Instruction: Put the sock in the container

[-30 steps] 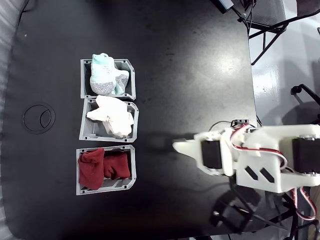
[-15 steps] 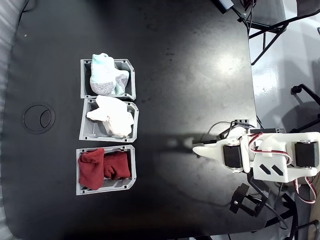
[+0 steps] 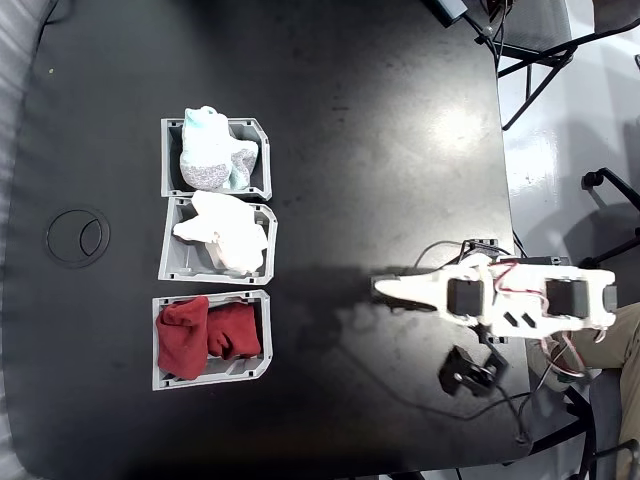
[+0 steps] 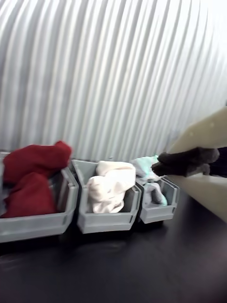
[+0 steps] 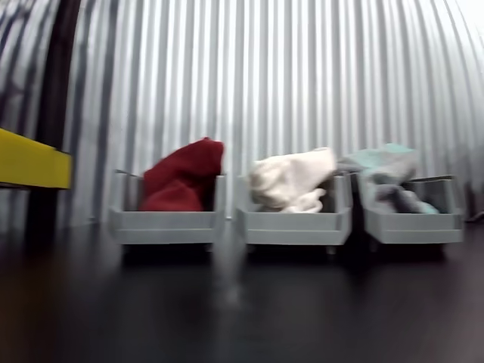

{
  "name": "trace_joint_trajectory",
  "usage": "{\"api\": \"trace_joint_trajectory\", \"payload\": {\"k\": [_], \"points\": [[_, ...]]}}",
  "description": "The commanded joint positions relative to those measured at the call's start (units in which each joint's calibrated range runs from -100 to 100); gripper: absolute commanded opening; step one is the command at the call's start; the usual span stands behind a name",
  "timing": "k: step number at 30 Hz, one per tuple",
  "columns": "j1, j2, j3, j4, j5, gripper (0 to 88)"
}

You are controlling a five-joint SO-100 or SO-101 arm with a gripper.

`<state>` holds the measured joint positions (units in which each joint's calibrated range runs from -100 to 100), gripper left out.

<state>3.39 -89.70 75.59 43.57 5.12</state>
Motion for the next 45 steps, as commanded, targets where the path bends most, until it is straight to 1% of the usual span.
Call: {"api": "trace_joint_trajectory", "payload": {"k": [1, 4, 12, 19, 45], "points": [[2.9, -6.6, 7.8, -5.4, 0.1, 1.3], [4.1, -10.2, 12.9, -6.6, 0.2, 1.3], [4.4, -9.5, 16.7, -6.4, 0.1, 1.3], [4.4, -9.5, 23.8, -6.3, 0.2, 1.3], [4.2, -8.9, 23.9, -5.6, 0.2, 1.4]]}}
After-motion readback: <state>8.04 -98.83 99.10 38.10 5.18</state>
